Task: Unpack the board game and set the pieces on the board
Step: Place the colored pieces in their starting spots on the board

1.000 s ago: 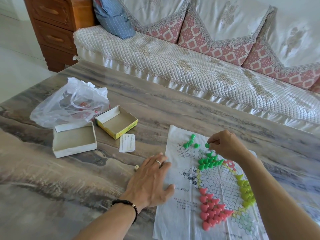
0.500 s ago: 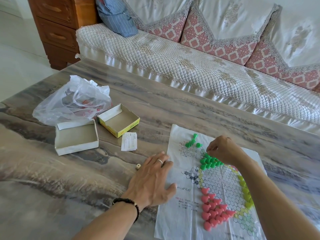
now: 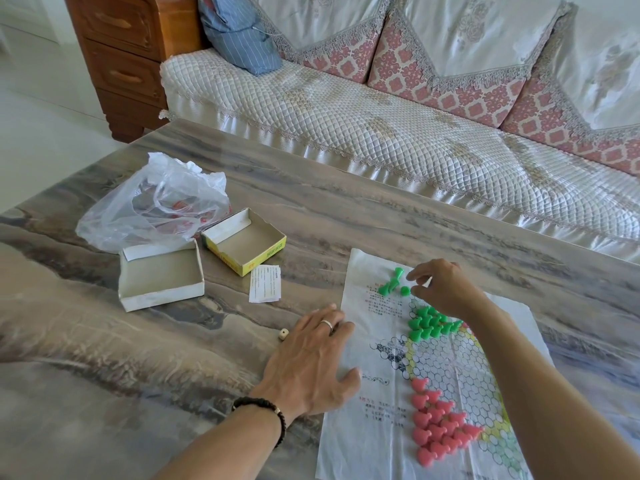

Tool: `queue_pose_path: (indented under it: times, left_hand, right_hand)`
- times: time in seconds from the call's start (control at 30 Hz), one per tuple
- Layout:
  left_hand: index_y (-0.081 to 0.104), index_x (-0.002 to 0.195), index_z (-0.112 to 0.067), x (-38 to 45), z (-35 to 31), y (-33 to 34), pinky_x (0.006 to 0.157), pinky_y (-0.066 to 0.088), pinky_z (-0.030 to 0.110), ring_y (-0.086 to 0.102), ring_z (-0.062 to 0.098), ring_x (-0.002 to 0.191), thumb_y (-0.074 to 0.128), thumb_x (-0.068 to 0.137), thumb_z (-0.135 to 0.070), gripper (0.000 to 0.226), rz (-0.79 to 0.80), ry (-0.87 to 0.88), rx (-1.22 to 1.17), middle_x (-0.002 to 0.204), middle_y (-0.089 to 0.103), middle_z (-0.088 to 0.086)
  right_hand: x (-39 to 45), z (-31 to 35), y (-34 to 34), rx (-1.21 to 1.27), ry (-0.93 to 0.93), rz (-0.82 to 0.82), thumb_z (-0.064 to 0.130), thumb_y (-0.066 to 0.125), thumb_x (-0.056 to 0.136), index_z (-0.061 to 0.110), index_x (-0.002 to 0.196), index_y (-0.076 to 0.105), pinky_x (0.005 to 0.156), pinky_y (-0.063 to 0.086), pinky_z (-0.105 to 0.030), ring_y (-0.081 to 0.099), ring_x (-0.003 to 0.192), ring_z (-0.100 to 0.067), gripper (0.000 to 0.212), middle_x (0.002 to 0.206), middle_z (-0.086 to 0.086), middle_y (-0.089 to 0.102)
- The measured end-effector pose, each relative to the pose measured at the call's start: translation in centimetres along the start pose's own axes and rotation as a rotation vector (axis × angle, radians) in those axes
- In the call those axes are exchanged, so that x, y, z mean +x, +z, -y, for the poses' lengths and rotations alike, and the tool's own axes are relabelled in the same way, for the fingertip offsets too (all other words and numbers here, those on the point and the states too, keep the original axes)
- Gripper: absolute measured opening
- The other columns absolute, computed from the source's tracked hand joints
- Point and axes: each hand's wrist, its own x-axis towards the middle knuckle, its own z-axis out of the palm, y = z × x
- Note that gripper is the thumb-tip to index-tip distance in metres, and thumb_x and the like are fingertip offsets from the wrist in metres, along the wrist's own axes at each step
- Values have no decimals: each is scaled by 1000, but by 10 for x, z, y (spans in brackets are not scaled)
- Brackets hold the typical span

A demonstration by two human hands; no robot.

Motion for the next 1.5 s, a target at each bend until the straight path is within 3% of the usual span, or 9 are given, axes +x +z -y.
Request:
queue_pose_path:
  times: [0.17, 0.37, 0.63, 0.77, 0.9, 1.03, 1.13, 1.27, 1.5]
  left_hand:
    - [28, 143, -18, 1, 0, 0, 119, 9, 34, 8, 15, 146, 43, 87, -51, 67, 14, -10, -1, 155, 23, 4]
    - [29, 142, -19, 0, 0, -1, 118, 12, 32, 11, 16, 144, 44, 86, -51, 66, -5, -5, -2, 154, 22, 3]
    - [28, 142, -18, 0, 1, 3, 119, 12, 33, 11, 16, 144, 41, 85, -55, 69, -5, -6, 18, 152, 24, 3]
    - [31, 141, -16, 0, 0, 2, 120, 1, 38, 10, 17, 145, 40, 83, -55, 70, -8, 8, 52, 151, 26, 4]
    - [33, 137, -16, 0, 0, 1, 120, -1, 40, 11, 18, 144, 39, 84, -55, 66, -7, 3, 66, 149, 28, 4]
    - [34, 137, -16, 0, 0, 2, 120, -2, 41, 8, 17, 145, 38, 84, -55, 66, 6, -10, 59, 150, 27, 4]
    - [36, 135, -16, 1, 0, 2, 120, -3, 41, 8, 17, 145, 39, 84, -54, 63, 4, -9, 56, 150, 27, 5]
    - [39, 130, -17, 0, 0, 3, 120, -2, 41, 9, 18, 144, 41, 84, -53, 59, -19, -8, 41, 148, 30, 4]
    - [39, 132, -17, 0, 0, 2, 120, -2, 40, 10, 17, 144, 42, 85, -53, 59, -27, -7, 29, 149, 30, 4]
  right_hand:
    - [6, 6, 13, 5, 26, 20, 4, 59, 85, 16, 104, 73, 83, 56, -32, 65, 85, -15, 26, 102, -1, 72]
    - [3, 1, 12, 10, 17, -5, 19, 65, 88, 15, 103, 68, 92, 49, -37, 57, 104, -19, 16, 110, -1, 64]
    - [-9, -3, -12, 45, 39, -55, 16, 64, 88, 12, 88, 71, 72, 57, -41, 65, 70, -16, 9, 80, -1, 70]
    - [-18, -1, -15, 25, 33, -21, 9, 60, 87, 15, 89, 75, 65, 55, -27, 63, 66, -7, 16, 79, 7, 70]
    - [-22, -1, -15, -1, 23, 37, 3, 54, 87, 15, 99, 75, 54, 44, -11, 60, 60, 1, 27, 90, 3, 73]
    - [-23, 1, -19, -45, 6, 117, 4, 55, 87, 16, 92, 75, 58, 43, -8, 61, 62, 4, 24, 81, 6, 74]
    - [-22, 6, -19, -44, -7, 92, 7, 60, 85, 17, 81, 74, 66, 51, -19, 62, 67, -2, 18, 74, 11, 69]
    - [-20, 8, -11, -40, -17, 118, 9, 64, 83, 20, 82, 76, 73, 56, -28, 63, 73, -4, 16, 76, 15, 66]
    - [-20, 9, -3, -72, -2, 156, 7, 62, 83, 20, 82, 76, 70, 53, -20, 64, 73, -3, 19, 74, 17, 64]
